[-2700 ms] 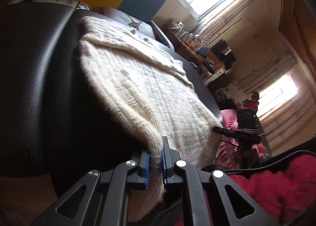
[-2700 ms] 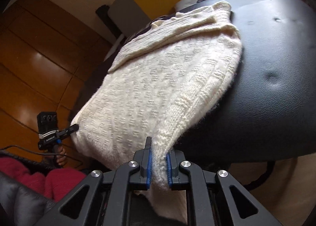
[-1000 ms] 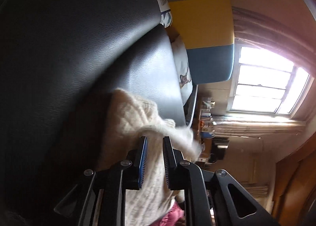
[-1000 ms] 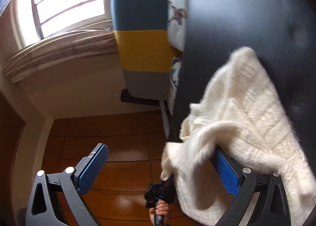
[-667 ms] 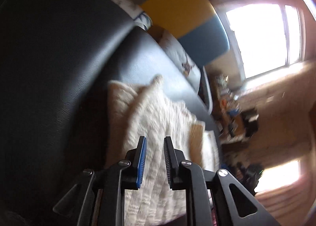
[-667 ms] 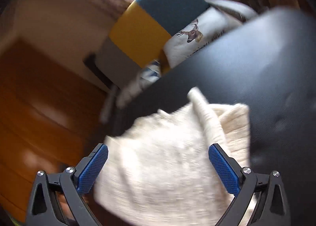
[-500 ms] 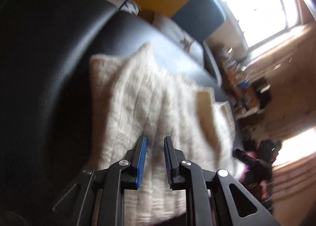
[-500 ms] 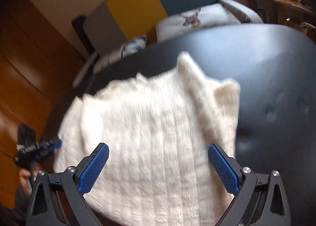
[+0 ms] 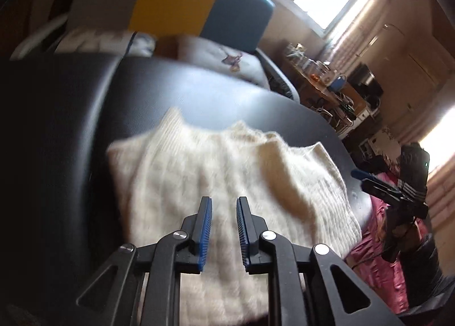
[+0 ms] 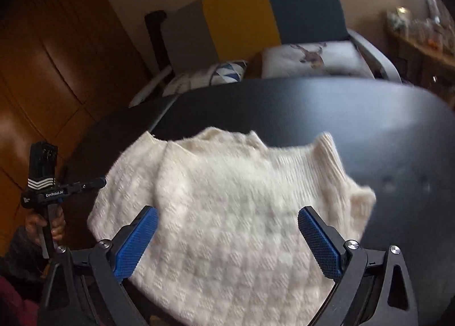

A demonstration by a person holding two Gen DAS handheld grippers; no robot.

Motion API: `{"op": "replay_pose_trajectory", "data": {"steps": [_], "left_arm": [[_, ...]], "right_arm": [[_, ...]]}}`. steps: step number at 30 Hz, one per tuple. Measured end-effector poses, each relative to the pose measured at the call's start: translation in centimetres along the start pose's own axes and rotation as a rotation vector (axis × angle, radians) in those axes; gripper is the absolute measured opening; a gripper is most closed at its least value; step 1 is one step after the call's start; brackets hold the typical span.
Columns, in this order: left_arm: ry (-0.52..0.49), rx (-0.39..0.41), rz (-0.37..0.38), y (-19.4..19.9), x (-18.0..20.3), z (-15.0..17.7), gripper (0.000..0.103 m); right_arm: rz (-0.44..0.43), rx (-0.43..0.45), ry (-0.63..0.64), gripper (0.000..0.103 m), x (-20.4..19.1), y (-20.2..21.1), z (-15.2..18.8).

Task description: Fold clothes

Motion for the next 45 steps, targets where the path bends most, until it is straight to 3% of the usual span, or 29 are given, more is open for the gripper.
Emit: {"op": "replay_pose_trajectory", "data": {"steps": [3, 5, 6, 8, 10, 13, 14, 17, 18, 21, 23, 26, 28, 29, 31, 34, 37, 39, 41, 42, 45], "left_arm": [[-0.093, -0.013, -0.032, -2.4, 1.8, -2.4, 0.017], [-0.162, -0.074, -0.087, -4.0, 1.7, -2.5, 0.017], [-0.177, -0.096, -0.123, -4.9, 1.6, -2.6, 0.017], [-0.197, -0.163, -0.133, -7.0, 1.5, -2.5, 0.017], [-0.200, -0.175, -0.136, -7.4, 0.9, -1.1, 0.017], [-0.260, -0.166, -0.135, -8.0, 1.6, -0.4, 0.015], [-0.274, -0.163, -0.135, -7.8, 1.8, -0.1, 0.005], [-0.246, -0.097, -0.106, -6.1, 2.2, 0.1, 0.003], [-0.217, -0.056, -0.078, -5.0, 2.3, -0.3, 0.002], [-0.146, 0.095, -0.018, -2.1, 2.6, -2.4, 0.002], [-0.149, 0.147, -0.083, -2.5, 2.6, -3.8, 0.002], [-0.130, 0.097, -0.185, -6.6, 1.1, -4.5, 0.003], [-0.088, 0.008, -0.227, -9.8, -0.5, -3.9, 0.003], [-0.085, 0.017, -0.221, -10.0, -0.7, -3.5, 0.003], [-0.082, 0.025, -0.208, -9.6, -0.7, -3.0, 0.004], [-0.075, 0.046, -0.165, -7.4, -0.6, -2.5, 0.007], [-0.094, 0.122, -0.145, -3.8, -0.4, -2.4, 0.010], [-0.135, 0.139, -0.147, -2.5, -0.3, -2.1, 0.013], [-0.182, 0.134, -0.167, -1.9, -0.2, -1.9, 0.013], [-0.180, 0.105, -0.184, -2.4, -0.6, -1.6, 0.013], [-0.145, 0.019, -0.227, -4.6, -2.5, -0.1, 0.015]], "right_arm": [[0.052, -0.042, 0.131, 0.091, -2.8, -4.1, -2.2], [0.100, -0.115, 0.174, 0.050, -2.9, -7.2, -2.2], [0.122, -0.149, 0.192, 0.042, -2.9, -8.7, -2.2], [0.130, -0.187, 0.168, 0.043, -1.8, -10.1, -1.4], [0.138, -0.222, 0.143, 0.046, -0.8, -11.5, -0.7], [0.130, -0.194, 0.123, 0.045, -0.3, -11.0, -0.3], [0.130, -0.187, 0.128, 0.038, -0.4, -10.9, -0.1], [0.112, -0.179, 0.150, 0.010, -1.5, -10.3, 0.0], [0.106, -0.169, 0.151, 0.007, -1.7, -9.8, -0.2], [0.123, -0.074, 0.152, 0.007, -2.1, -7.4, -2.0], [0.149, -0.025, 0.133, 0.007, -1.7, -6.6, -3.1], [0.247, -0.051, 0.126, 0.007, -0.4, -8.5, -2.9], [0.280, -0.118, 0.095, 0.008, 0.7, -11.0, -1.7], [0.295, -0.146, 0.079, 0.011, 1.3, -12.2, -1.2], [0.287, -0.094, 0.040, 0.012, 1.6, -12.3, -0.7], [0.267, -0.085, 0.021, 0.013, 1.8, -11.9, -0.8], [0.204, -0.075, -0.042, 0.017, 2.5, -11.1, -1.1], [0.188, -0.042, -0.075, 0.028, 2.4, -9.4, -1.5], [0.168, 0.003, -0.067, 0.062, 1.9, -7.6, -1.7], [0.159, 0.018, -0.058, 0.068, 1.6, -6.9, -1.7], [0.157, -0.037, -0.064, 0.068, 1.8, -6.3, -0.6]]}}
Point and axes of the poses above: each gripper's, at about its wrist camera, not at the fingertips, and y roughly against the way its jaws point, x to its right, z to its underside, the point moved 3 cm from there along -y, roughly the way its jaws point, and after that the axes turned 1 degree about -x, right-handed, at the moved point
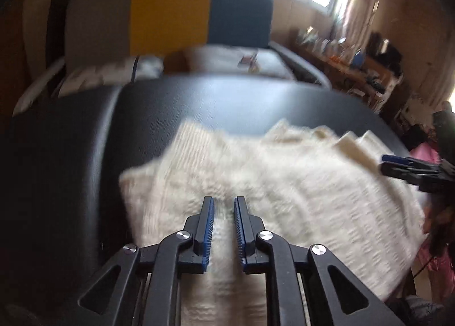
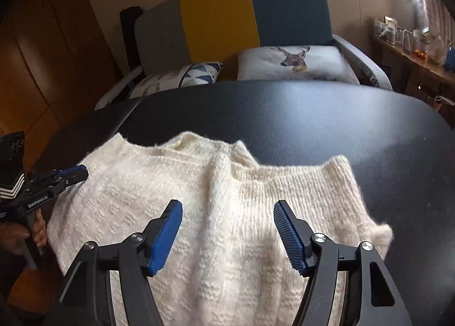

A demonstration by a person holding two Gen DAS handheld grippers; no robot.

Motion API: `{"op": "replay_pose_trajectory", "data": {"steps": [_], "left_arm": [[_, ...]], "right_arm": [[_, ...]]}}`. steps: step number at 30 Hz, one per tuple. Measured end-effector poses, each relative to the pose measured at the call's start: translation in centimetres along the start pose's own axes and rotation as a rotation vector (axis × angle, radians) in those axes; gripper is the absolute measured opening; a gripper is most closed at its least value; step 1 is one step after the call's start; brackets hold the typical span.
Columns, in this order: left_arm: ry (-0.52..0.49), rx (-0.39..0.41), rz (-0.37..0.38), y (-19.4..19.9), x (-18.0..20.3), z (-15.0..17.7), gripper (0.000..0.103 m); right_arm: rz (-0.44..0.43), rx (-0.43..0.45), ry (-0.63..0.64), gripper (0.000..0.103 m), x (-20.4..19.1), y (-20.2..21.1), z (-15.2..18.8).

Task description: Fold clothes

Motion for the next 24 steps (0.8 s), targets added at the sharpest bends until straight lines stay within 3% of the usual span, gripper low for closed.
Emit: {"op": "replay_pose_trajectory", "data": {"steps": [3, 5, 8, 11, 14, 19, 24], "left_arm": [[0.041, 0.020, 0.005, 0.1, -0.4, 0.5, 0.015], [0.057, 0.010, -0.015, 0.2, -0.3, 0.4, 0.015], [-0.007, 0.019, -0.071, 1.6, 1.2, 0.0, 0.015], [-0.032, 0.038, 0.043, 3.3, 3.5, -0.4, 0.015], [-0.131, 0.050, 0.148, 3.8, 8.1, -0.5, 0.016], [-0.320, 0.008, 0.292, 2.5, 16.9, -0.6, 0.016], [-0.436, -0.017, 0.374, 1.7, 23.1, -0.6, 0.016]], "right_arm": [[0.041, -0.090, -0.044, 0.068, 2.4, -2.4, 1.7], [0.001, -0.059, -0.081, 0.068, 2.8, -1.7, 1.7], [-0.076, -0.032, -0.129, 0.069, 3.5, 1.1, 1.6], [-0.136, 0.029, -0.186, 0.069, 5.8, 6.1, 3.5], [-0.263, -0.005, -0.251, 0.072, 8.2, 9.6, 7.2], [-0.396, -0.024, -0.367, 0.076, 10.7, 11.5, 12.9], [-0.540, -0.022, -0.403, 0.076, 10.9, 10.8, 14.0]]}}
Point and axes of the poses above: each gripper's, at about its wrist camera, not at the fingertips, and y roughly against the way its jaws point, x to its right, z to its underside, the point moved 3 cm from there along -y, roughly the way its jaws point, and after that the axes turned 1 degree about -x, right-handed, at the moved point
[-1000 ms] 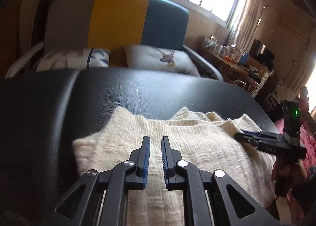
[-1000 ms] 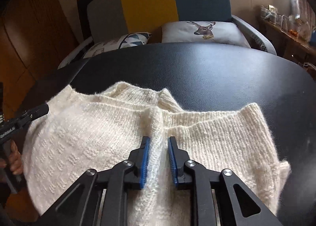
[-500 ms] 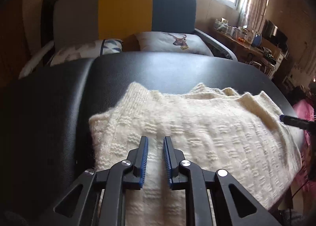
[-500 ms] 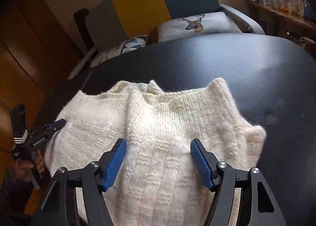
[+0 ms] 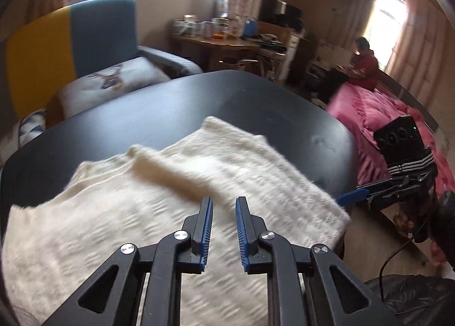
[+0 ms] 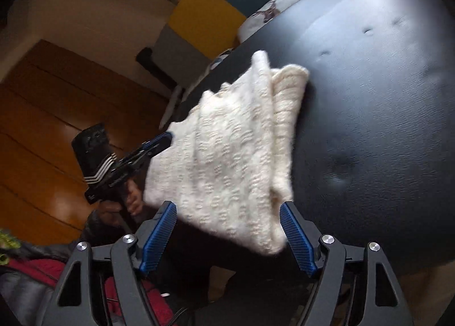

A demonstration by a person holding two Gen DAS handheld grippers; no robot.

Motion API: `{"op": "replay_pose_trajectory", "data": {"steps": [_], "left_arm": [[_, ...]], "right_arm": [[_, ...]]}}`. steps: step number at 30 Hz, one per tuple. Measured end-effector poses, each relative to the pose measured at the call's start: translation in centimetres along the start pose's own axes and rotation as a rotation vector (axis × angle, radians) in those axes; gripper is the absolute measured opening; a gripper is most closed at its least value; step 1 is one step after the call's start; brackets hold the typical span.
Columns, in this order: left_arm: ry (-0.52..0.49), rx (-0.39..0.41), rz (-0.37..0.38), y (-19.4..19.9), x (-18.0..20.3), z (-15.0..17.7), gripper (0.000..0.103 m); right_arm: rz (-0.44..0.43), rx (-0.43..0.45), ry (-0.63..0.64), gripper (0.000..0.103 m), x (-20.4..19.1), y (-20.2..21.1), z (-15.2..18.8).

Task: Fold clothes
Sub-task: 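Grasp the sweater edge with the right gripper and lift it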

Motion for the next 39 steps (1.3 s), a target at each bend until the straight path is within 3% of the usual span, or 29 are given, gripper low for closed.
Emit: {"op": "replay_pose_trajectory", "data": {"steps": [7, 9, 10, 12, 18, 22, 24, 26, 28, 30, 32, 34, 35, 37, 39], "left_arm": [[-0.070, -0.081, 0.031, -4.1, 2.3, -1.6, 0.016], [-0.077, -0.084, 0.042, -4.5, 2.7, -1.7, 0.016], [-0.078, -0.084, 0.053, -4.6, 2.8, -1.7, 0.016], [-0.081, -0.091, 0.059, -4.9, 3.1, -1.7, 0.016], [-0.085, -0.102, 0.056, -5.5, 3.2, -1.6, 0.016], [-0.083, -0.140, 0.053, -6.6, 3.0, -1.4, 0.016], [-0.078, -0.169, 0.051, -7.6, 2.9, -1.1, 0.016], [-0.069, -0.184, 0.043, -8.6, 3.0, -0.8, 0.016], [-0.041, -0.172, 0.045, -8.7, 2.9, -1.1, 0.016], [-0.030, -0.172, 0.041, -8.9, 2.7, -1.5, 0.016], [-0.027, -0.198, 0.038, -9.8, 2.6, -1.6, 0.016], [-0.022, -0.186, 0.025, -10.6, 2.7, -1.7, 0.016], [-0.019, -0.181, 0.018, -11.1, 2.7, -1.7, 0.016], [0.021, -0.173, 0.025, -11.2, 2.4, -2.2, 0.016], [0.044, -0.130, 0.030, -9.7, 2.1, -2.4, 0.016]], "right_arm": [[-0.114, -0.131, 0.051, 0.079, -0.5, -2.3, -0.2], [0.008, -0.133, 0.118, 0.080, -0.6, -2.3, -0.9], [0.009, -0.100, 0.115, 0.080, -0.3, -1.7, -1.5], [-0.066, -0.056, 0.066, 0.080, 0.5, -0.8, -2.5], [-0.147, -0.211, 0.077, 0.080, -0.2, -3.2, -1.3], [-0.221, -0.301, 0.051, 0.087, -0.6, -4.2, 0.3], [-0.297, -0.300, 0.030, 0.091, -0.9, -4.6, 0.3], [-0.295, -0.237, 0.014, 0.091, -0.9, -4.9, -0.8], [-0.395, -0.191, -0.036, 0.092, -1.0, -5.6, -1.7], [-0.442, -0.310, 0.004, 0.092, -2.5, -7.1, -0.4], [-0.429, -0.458, 0.067, 0.092, -3.9, -8.0, 1.9], [-0.296, -0.527, 0.107, 0.089, -3.3, -8.3, 3.4], [-0.225, -0.547, 0.108, 0.066, -2.5, -8.3, 3.9], [-0.164, -0.493, 0.041, 0.052, -0.9, -6.9, 3.7], [-0.113, -0.419, 0.035, 0.056, -0.8, -4.9, 3.3]]}}
Point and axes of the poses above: each gripper's, at about its wrist camera, not at the fingertips, and y roughly against the way its jaws point, x to its right, z to its underside, the point moved 3 cm from there along -y, roughly the way its jaws point, and after that the axes turned 1 degree about -x, right-handed, at the moved point
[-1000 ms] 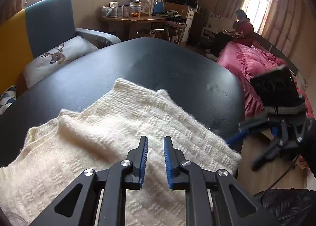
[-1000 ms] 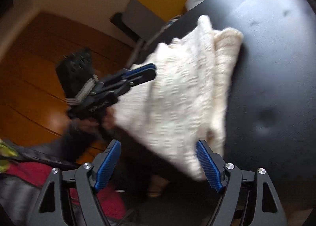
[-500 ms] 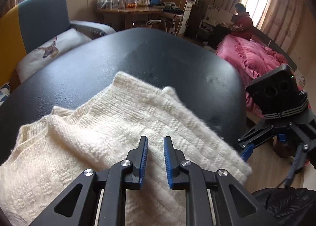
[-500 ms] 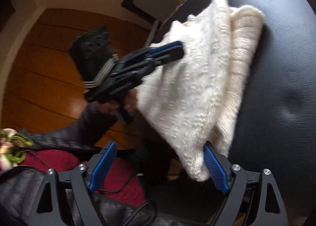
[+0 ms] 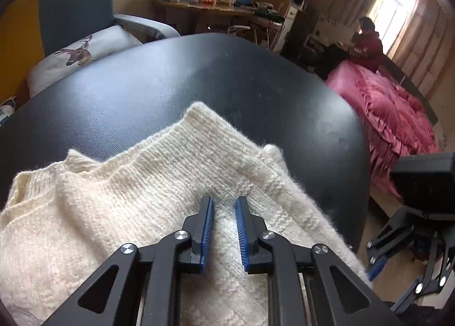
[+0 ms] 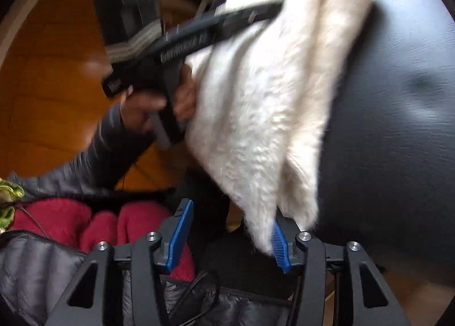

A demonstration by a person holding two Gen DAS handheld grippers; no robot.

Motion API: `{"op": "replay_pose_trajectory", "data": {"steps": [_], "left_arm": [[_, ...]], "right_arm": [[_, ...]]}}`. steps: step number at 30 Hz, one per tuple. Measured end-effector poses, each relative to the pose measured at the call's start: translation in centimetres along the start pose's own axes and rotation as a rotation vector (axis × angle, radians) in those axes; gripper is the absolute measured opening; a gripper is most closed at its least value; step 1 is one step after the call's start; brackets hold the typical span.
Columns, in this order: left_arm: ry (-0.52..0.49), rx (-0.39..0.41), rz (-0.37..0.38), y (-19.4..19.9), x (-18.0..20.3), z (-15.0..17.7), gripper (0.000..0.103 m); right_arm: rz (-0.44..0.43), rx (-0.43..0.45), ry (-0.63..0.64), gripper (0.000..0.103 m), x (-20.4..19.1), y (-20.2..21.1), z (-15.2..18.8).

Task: Fold clothes
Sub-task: 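Grasp the sweater edge with the right gripper and lift it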

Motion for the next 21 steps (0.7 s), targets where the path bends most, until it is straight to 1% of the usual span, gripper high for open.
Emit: {"op": "replay_pose_trajectory", "data": {"steps": [1, 3, 4, 5, 7, 8, 9, 11, 12, 14, 15, 16, 17, 18, 19, 20, 21], "left_arm": [[0.011, 0.022, 0.004, 0.7, -0.1, 0.0, 0.016], [0.033, 0.079, 0.009, 2.6, -0.6, 0.0, 0.016], [0.047, 0.109, -0.002, 3.8, -1.2, 0.3, 0.016], [0.058, 0.129, -0.021, 4.7, -1.7, 0.6, 0.016], [0.076, 0.159, -0.061, 6.2, -3.0, 1.3, 0.016], [0.087, 0.164, -0.086, 6.8, -3.8, 1.8, 0.016], [0.098, 0.169, -0.109, 7.4, -4.5, 2.4, 0.016], [0.125, 0.173, -0.137, 8.5, -6.0, 3.8, 0.016], [0.136, 0.170, -0.154, 8.8, -6.5, 4.7, 0.016], [0.155, 0.160, -0.187, 9.1, -7.7, 6.2, 0.016], [0.163, 0.152, -0.198, 9.1, -8.4, 6.8, 0.016], [0.171, 0.143, -0.209, 9.0, -9.0, 7.4, 0.016], [0.181, 0.120, -0.225, 8.6, -9.4, 8.0, 0.016], [0.202, 0.097, -0.216, 8.2, -9.8, 8.8, 0.016], [0.233, 0.108, -0.192, 8.1, -10.0, 9.4, 0.016], [0.266, 0.132, -0.175, 8.3, -10.2, 9.9, 0.016], [0.285, 0.138, -0.169, 8.2, -10.2, 10.2, 0.016]], "right_arm": [[0.056, 0.053, 0.004, 0.059, -0.4, 1.1, -0.1], [0.169, 0.160, 0.013, 0.069, -1.2, 3.5, -0.4], [0.226, 0.215, 0.018, 0.072, -1.7, 4.7, -0.5], [0.297, 0.289, 0.032, 0.078, -2.3, 5.7, -1.0], [0.409, 0.412, 0.098, 0.080, -3.8, 6.2, -2.5], [0.465, 0.470, 0.131, 0.083, -4.5, 6.4, -3.2], [0.515, 0.484, 0.155, 0.086, -4.9, 5.6, -4.4], [0.614, 0.509, 0.200, 0.086, -5.5, 4.0, -6.6], [0.645, 0.492, 0.195, 0.086, -5.0, 3.4, -8.1], [0.716, 0.432, 0.177, 0.084, -3.2, 2.3, -10.6], [0.735, 0.399, 0.176, 0.080, -2.7, 1.1, -12.0], [0.756, 0.373, 0.180, 0.060, -2.3, 0.1, -12.5], [0.791, 0.354, 0.192, 0.025, -2.1, -0.5, -12.7], [0.829, 0.342, 0.219, 0.018, -2.3, -1.1, -12.7], [0.869, 0.330, 0.248, 0.017, -2.6, -1.5, -12.6], [0.938, 0.310, 0.297, 0.013, -3.2, -1.5, -12.6], [1.011, 0.301, 0.341, 0.012, -3.6, -1.4, -12.4]]}}
Point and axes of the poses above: each gripper's, at about its wrist camera, not at the fingertips, and y roughly against the way its jaws point, x to its right, z to its underside, the point moved 3 cm from there along -y, roughly the way its jaws point, and after that the axes turned 1 degree about -x, right-handed, at the moved point
